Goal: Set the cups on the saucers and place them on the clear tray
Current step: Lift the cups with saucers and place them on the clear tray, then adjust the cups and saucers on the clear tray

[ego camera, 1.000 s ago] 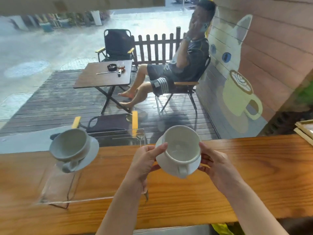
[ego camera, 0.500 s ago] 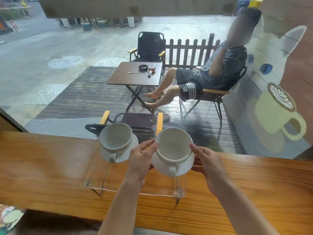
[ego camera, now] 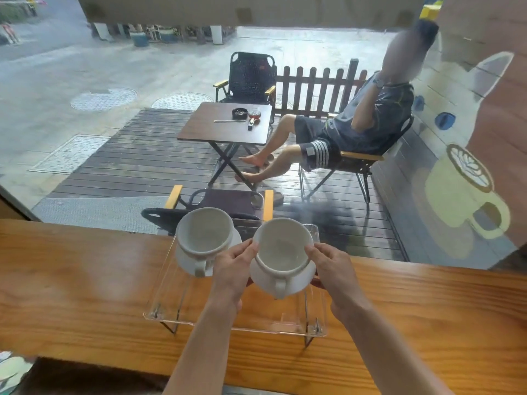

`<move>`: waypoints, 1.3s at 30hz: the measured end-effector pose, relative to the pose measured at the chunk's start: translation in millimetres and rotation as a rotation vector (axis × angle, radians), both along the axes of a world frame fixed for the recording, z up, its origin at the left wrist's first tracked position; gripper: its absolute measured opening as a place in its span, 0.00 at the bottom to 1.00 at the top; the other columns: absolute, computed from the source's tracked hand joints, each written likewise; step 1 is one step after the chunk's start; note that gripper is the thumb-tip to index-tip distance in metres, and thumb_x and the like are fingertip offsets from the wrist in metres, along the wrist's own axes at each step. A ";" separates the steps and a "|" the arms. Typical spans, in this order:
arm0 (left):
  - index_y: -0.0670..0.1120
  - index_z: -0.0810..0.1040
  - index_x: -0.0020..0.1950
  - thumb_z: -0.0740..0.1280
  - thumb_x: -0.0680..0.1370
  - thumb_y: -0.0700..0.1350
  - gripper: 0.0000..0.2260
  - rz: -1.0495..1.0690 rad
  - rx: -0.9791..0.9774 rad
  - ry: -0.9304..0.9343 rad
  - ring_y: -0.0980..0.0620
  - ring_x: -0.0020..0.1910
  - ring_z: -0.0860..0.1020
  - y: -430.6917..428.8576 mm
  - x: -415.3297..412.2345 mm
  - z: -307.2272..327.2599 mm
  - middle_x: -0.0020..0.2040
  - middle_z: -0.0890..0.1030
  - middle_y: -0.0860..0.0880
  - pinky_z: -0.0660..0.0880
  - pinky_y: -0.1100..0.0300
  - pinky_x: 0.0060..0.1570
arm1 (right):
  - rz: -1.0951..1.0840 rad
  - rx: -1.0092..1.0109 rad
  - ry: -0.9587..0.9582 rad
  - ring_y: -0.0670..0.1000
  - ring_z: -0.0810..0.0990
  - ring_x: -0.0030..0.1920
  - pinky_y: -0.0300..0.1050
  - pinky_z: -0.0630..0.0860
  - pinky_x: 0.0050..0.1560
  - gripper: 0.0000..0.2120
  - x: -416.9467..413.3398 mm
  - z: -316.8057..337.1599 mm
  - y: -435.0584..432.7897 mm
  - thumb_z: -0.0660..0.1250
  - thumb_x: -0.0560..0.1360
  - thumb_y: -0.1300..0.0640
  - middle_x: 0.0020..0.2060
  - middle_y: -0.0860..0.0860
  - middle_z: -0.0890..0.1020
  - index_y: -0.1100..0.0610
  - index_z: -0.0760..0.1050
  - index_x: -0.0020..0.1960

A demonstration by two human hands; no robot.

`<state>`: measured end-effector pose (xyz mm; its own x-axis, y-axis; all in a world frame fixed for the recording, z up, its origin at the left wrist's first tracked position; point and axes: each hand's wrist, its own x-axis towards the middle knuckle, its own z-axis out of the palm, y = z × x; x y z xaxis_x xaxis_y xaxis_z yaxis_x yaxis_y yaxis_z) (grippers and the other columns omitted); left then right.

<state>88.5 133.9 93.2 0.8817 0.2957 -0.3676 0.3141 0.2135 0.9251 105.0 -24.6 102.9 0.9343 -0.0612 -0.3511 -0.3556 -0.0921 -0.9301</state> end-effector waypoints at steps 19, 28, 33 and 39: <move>0.44 0.78 0.62 0.66 0.76 0.47 0.15 0.003 0.084 0.013 0.56 0.47 0.80 -4.3 24.8 -9.7 0.47 0.83 0.53 0.78 0.56 0.52 | -0.006 -0.005 -0.038 0.54 0.80 0.50 0.52 0.76 0.51 0.06 9.1 -6.2 14.5 0.66 0.74 0.57 0.47 0.51 0.83 0.47 0.78 0.47; 0.50 0.78 0.62 0.62 0.78 0.50 0.15 -0.143 0.252 -0.018 0.57 0.51 0.80 -0.6 20.9 -7.9 0.50 0.83 0.56 0.77 0.57 0.52 | 0.057 0.005 -0.018 0.51 0.79 0.51 0.47 0.73 0.48 0.10 10.7 -5.0 7.4 0.66 0.74 0.56 0.48 0.49 0.81 0.50 0.78 0.55; 0.51 0.71 0.68 0.61 0.77 0.49 0.19 -0.319 0.304 0.002 0.47 0.62 0.76 4.1 17.7 -3.8 0.63 0.79 0.47 0.72 0.45 0.63 | 0.080 0.032 -0.001 0.45 0.77 0.45 0.44 0.74 0.39 0.07 9.0 -3.2 5.9 0.65 0.75 0.56 0.46 0.46 0.79 0.44 0.74 0.45; 0.52 0.66 0.72 0.63 0.77 0.50 0.23 -0.431 0.293 0.031 0.53 0.59 0.76 20.0 10.8 3.7 0.63 0.77 0.48 0.71 0.62 0.53 | -0.049 -0.051 -0.106 0.52 0.75 0.59 0.52 0.73 0.58 0.17 -3.5 2.4 4.0 0.66 0.75 0.55 0.57 0.52 0.77 0.57 0.73 0.63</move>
